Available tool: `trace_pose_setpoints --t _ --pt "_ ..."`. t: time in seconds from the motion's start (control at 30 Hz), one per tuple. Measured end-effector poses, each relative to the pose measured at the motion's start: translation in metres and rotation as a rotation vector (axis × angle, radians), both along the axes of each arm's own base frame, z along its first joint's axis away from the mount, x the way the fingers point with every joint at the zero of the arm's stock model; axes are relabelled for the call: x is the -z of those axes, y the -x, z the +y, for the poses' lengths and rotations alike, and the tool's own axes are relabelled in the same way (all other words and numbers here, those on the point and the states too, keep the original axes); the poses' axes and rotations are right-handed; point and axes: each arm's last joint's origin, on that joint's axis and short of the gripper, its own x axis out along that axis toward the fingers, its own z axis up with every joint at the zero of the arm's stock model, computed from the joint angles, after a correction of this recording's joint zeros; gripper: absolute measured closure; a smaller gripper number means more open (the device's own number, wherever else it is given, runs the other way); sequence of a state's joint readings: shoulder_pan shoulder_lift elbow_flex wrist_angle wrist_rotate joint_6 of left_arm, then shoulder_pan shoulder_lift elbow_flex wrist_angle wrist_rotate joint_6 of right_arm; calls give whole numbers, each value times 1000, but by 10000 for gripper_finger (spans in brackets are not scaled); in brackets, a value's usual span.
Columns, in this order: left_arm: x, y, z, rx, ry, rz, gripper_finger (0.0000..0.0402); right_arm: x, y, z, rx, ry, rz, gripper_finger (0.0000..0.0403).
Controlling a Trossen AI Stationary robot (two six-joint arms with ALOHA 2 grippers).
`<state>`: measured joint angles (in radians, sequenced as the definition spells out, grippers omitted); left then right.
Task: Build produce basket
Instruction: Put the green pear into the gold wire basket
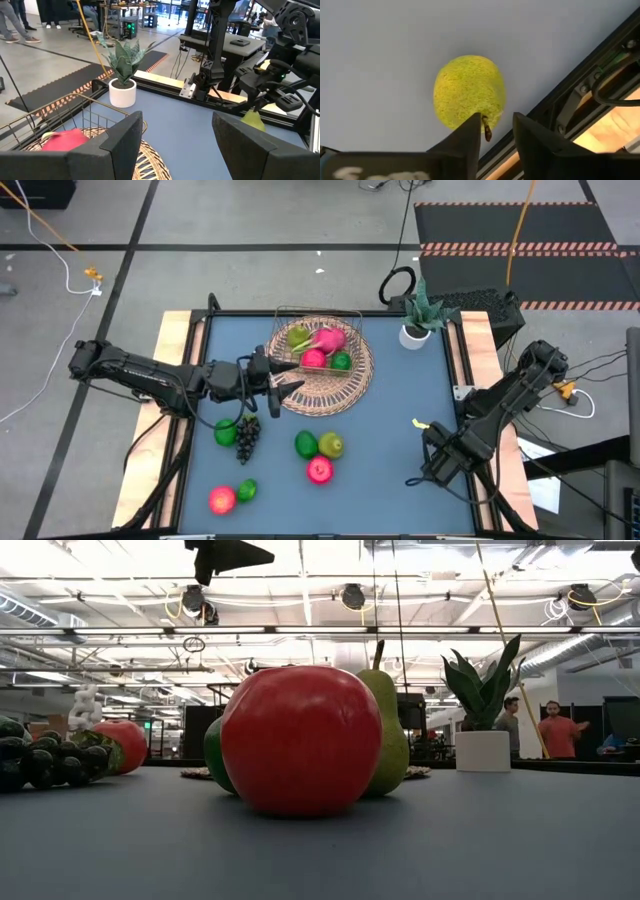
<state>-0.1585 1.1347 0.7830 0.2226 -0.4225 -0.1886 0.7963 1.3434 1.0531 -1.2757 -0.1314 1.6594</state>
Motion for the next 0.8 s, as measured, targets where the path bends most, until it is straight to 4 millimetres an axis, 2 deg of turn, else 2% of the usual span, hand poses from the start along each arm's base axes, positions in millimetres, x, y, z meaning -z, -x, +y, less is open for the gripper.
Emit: trace_pose_setpoints --t 0.37,0.6,0.8 --pt "0 0 0 0 -1 0 158 1 -5 5 -32 -52 -58 392" --pt "-1 0 0 0 0 -12 158 1 -13 0 -71 30 -171 398" --pt "-2 0 0 -2 1 -18 158 -11 -39 -11 -170 170 -413 400"
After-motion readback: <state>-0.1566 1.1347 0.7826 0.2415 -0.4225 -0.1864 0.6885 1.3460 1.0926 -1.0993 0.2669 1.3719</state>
